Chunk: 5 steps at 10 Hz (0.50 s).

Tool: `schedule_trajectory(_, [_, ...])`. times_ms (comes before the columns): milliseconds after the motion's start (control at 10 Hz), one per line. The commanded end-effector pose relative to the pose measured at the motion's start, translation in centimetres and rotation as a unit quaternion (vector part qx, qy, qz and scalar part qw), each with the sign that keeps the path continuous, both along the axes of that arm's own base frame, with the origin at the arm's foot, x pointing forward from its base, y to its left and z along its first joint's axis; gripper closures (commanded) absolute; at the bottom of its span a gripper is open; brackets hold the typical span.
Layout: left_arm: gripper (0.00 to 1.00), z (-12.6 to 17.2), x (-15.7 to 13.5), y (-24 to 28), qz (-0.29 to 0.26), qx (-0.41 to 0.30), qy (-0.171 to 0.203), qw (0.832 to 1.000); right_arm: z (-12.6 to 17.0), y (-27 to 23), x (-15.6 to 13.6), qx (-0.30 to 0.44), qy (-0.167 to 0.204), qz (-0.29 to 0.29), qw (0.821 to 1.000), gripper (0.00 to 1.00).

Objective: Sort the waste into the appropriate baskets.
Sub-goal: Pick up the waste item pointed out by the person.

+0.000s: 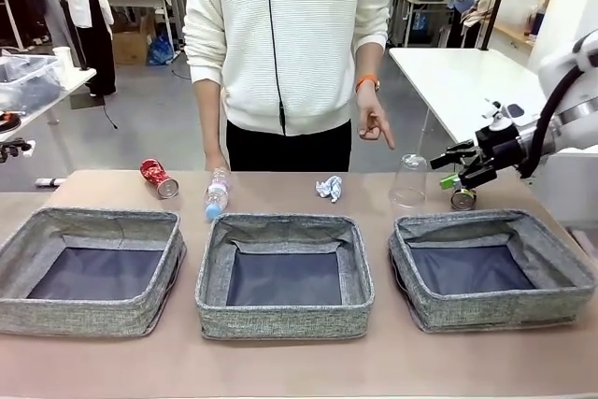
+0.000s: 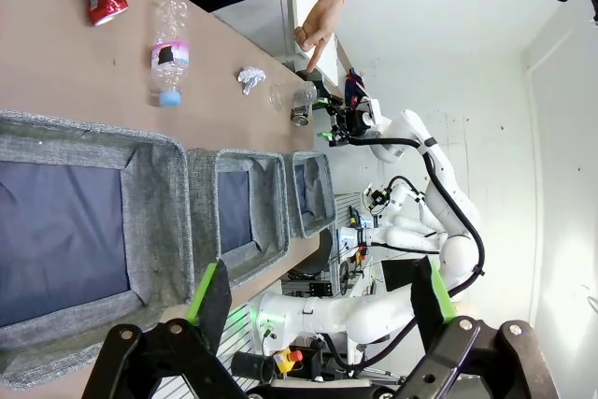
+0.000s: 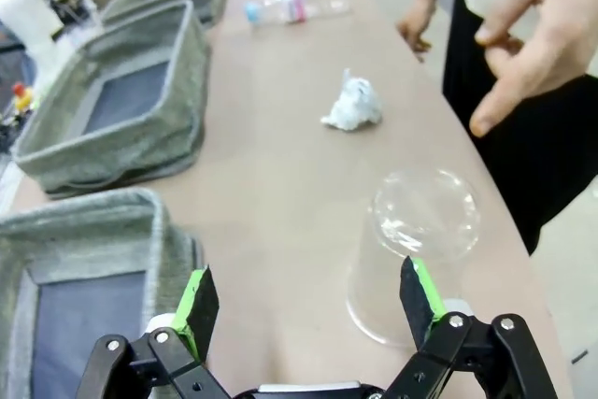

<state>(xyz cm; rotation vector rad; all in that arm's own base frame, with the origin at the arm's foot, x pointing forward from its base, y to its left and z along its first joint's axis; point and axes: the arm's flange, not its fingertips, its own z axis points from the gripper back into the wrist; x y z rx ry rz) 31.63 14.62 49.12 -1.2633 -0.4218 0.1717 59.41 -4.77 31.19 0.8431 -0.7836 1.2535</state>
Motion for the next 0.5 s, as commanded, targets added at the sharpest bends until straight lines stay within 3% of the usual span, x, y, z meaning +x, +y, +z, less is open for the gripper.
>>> schedule_trajectory(0, [0.00,0.1,0.1,-0.1,-0.002,-0.004,-0.012,1.000,-0.9,1.0,1.6,-0.018,-0.008,-0.026,0.999,0.00])
schedule_trajectory(200, [0.00,0.1,0.1,-0.1,-0.002,-0.004,-0.012,1.000,-1.4,1.3,2.3,-0.017,-0.018,-0.070,0.997,0.00])
schedule_trajectory(400, [0.00,0.1,0.1,-0.1,-0.002,-0.004,-0.012,1.000,-2.1,1.6,3.3,-0.015,-0.019,-0.077,0.997,0.00])
